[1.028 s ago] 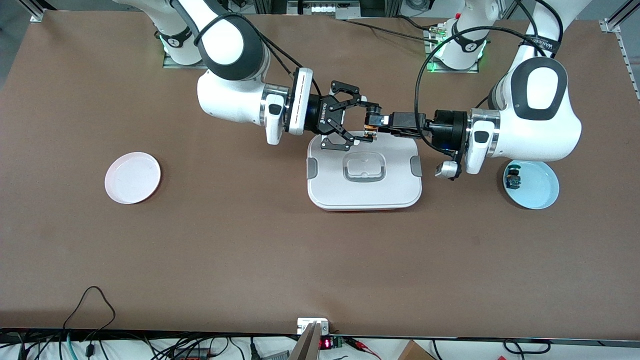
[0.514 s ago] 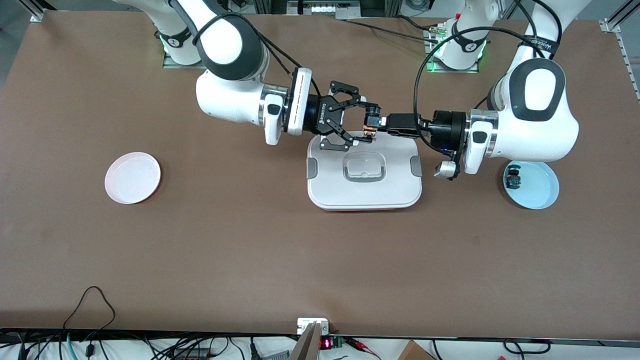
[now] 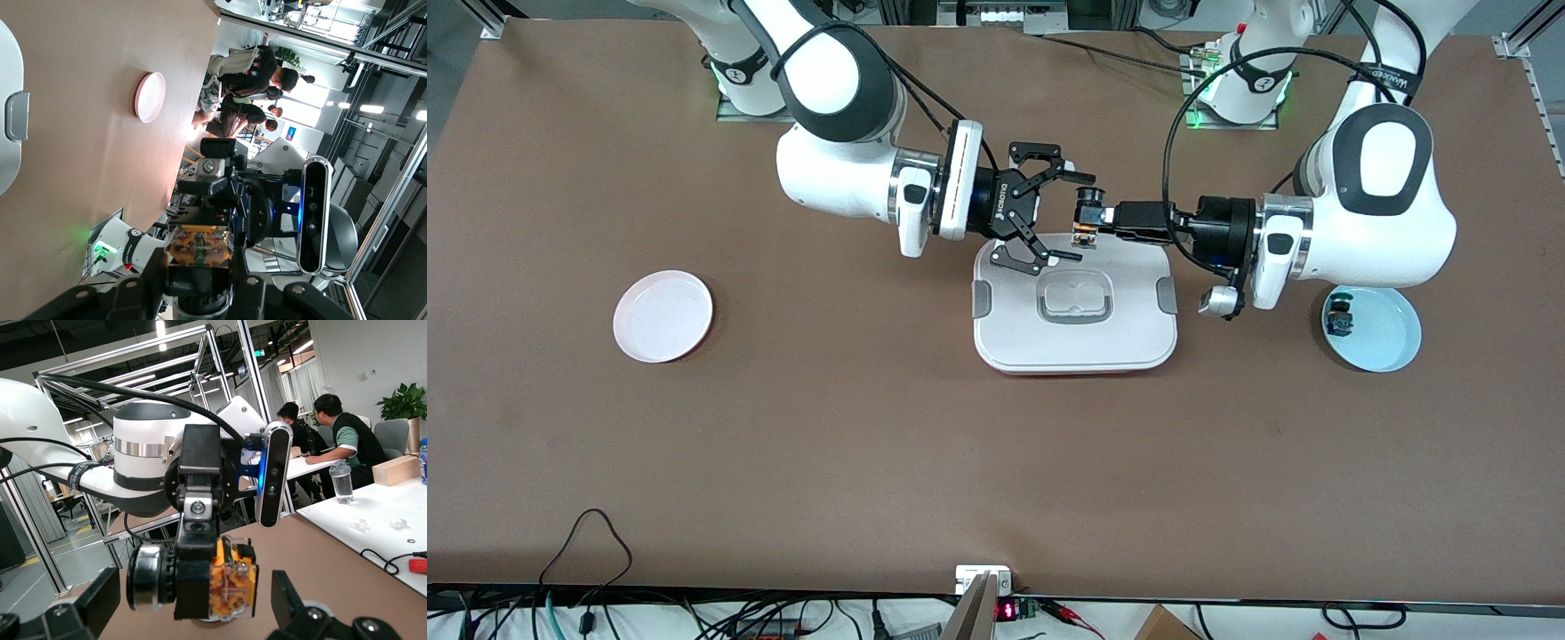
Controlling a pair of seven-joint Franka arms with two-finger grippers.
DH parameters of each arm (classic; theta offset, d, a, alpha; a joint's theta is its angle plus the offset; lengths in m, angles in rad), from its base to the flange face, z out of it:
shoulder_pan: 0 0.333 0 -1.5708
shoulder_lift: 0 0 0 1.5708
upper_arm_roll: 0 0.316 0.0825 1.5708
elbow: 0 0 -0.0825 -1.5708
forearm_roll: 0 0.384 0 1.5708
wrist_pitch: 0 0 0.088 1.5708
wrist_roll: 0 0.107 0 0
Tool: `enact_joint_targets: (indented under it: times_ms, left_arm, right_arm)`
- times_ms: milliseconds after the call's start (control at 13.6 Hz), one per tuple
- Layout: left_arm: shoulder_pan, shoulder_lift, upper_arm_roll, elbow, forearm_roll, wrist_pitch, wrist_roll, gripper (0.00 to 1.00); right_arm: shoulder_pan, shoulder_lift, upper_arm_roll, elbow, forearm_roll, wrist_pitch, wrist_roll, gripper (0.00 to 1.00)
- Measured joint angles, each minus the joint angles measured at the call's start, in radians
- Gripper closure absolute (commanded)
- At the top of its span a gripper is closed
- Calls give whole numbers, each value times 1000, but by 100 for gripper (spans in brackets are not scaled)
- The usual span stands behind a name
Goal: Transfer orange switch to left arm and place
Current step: 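Close the left gripper on the orange switch beside the right gripper, then open the right gripper and withdraw while the left gripper pulls the switch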
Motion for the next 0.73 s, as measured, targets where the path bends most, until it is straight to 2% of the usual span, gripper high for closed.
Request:
enact_joint_targets:
  times_ms: [147, 440, 734]
  left_arm:
    - [8, 0, 2, 1, 27, -14, 0, 100]
    - [79, 0, 10, 8, 163, -88, 0, 100]
    - [187, -1, 15, 45, 356, -183, 1, 100]
  right_arm:
    - [0, 0, 0, 0, 0, 0, 0, 0]
    - [-4, 0, -8, -1, 0, 2, 0, 0]
    - [-29, -20, -14, -19, 0, 2, 0, 0]
